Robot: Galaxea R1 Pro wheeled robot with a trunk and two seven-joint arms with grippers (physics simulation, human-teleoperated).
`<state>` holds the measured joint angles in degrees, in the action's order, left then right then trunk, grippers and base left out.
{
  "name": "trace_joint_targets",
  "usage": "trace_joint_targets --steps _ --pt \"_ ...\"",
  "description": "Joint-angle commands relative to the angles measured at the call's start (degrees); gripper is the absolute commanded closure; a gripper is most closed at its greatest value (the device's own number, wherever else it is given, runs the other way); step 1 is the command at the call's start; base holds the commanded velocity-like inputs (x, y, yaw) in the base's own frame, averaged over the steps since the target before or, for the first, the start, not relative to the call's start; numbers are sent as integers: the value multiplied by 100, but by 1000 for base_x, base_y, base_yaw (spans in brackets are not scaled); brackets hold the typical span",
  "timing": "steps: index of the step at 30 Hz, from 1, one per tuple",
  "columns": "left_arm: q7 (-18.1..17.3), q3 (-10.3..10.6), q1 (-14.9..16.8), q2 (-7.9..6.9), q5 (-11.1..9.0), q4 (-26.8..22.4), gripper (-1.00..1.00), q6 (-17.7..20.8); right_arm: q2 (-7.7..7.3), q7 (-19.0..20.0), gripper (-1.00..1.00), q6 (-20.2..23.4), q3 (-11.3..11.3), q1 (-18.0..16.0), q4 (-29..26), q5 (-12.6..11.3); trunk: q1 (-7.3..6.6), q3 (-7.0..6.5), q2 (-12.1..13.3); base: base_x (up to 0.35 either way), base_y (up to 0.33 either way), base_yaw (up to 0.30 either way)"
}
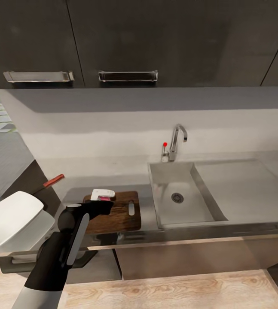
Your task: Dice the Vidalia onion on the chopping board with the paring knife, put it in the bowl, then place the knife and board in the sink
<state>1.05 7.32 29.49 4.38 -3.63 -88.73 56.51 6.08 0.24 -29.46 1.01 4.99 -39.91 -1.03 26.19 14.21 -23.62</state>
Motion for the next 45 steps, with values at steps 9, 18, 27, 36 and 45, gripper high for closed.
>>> trace_joint_targets --steps 9,18,27,36,45 --pt "9 4 5 2 -32 -4 100 27 -2 2 -100 -7 4 3 -8 -12 4 -21 -10 -4 0 0" --pt "9 6 5 2 -32 -4 100 27 -1 2 -100 -7 4 2 -8 -12 4 -21 -10 -77 0 0" --pt "9 6 7 2 -32 -4 100 27 -2 2 -100 -7 4 2 -8 -12 4 20 -10 -2 0 0" --pt "9 5 7 2 -32 -4 100 27 -2 2 -100 -7 4 3 -8 -12 4 86 -10 0 0 0" --pt "9 -2 4 2 -24 -4 100 27 -2 2 -100 -12 4 2 -8 -12 4 60 -10 0 0 -24"
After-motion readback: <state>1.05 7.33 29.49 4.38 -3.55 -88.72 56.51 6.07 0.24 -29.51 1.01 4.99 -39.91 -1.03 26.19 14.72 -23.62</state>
